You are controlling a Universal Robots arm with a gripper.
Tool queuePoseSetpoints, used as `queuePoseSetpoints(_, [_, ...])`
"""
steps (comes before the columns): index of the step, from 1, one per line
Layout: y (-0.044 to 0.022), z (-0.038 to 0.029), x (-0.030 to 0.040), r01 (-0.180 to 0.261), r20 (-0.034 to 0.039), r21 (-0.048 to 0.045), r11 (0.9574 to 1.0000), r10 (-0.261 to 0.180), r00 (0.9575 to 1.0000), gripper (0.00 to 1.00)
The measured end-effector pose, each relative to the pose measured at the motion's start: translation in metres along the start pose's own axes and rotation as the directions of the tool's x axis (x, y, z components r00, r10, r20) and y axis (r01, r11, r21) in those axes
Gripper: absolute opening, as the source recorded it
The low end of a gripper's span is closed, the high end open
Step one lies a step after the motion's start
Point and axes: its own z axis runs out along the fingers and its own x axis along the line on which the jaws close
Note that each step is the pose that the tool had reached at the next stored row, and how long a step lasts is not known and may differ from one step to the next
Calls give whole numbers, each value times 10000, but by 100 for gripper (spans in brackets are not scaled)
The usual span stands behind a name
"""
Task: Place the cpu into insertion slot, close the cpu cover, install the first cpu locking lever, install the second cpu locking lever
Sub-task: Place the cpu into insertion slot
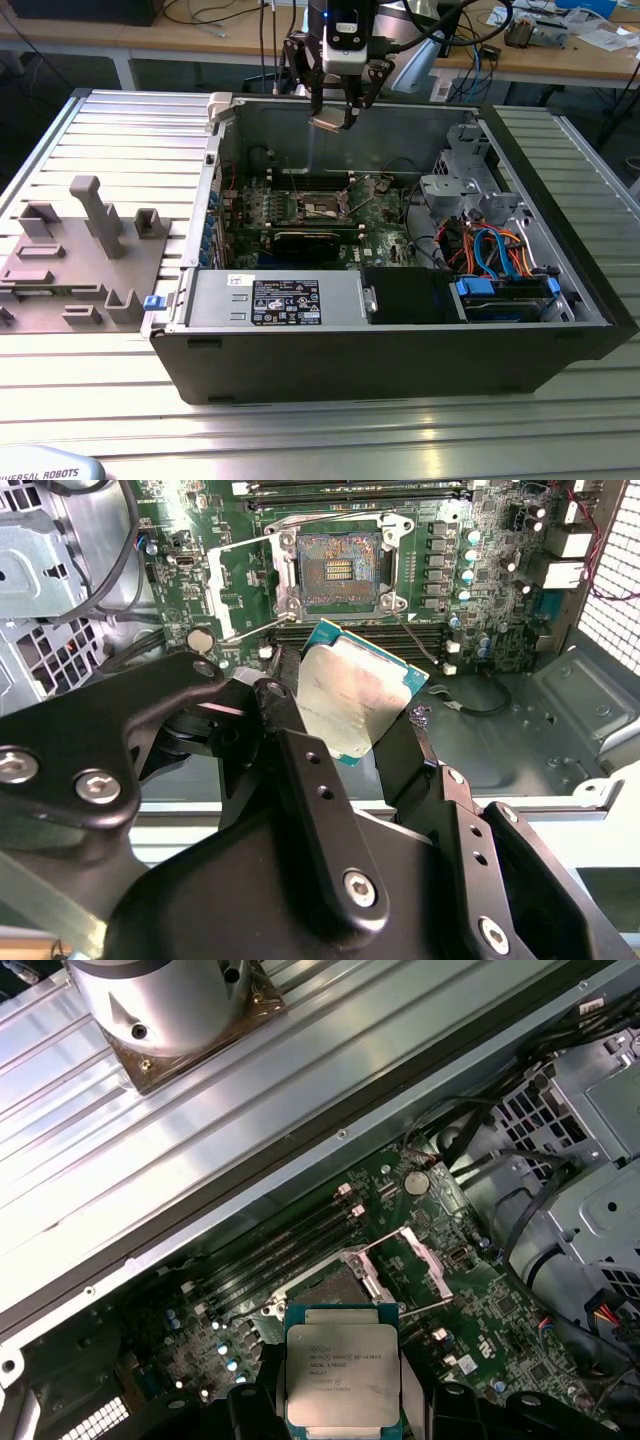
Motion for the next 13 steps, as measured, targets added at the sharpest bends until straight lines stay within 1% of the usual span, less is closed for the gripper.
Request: queuePoseSetpoints(13, [0,0,0,-85,7,-2,10000,85,10000,54])
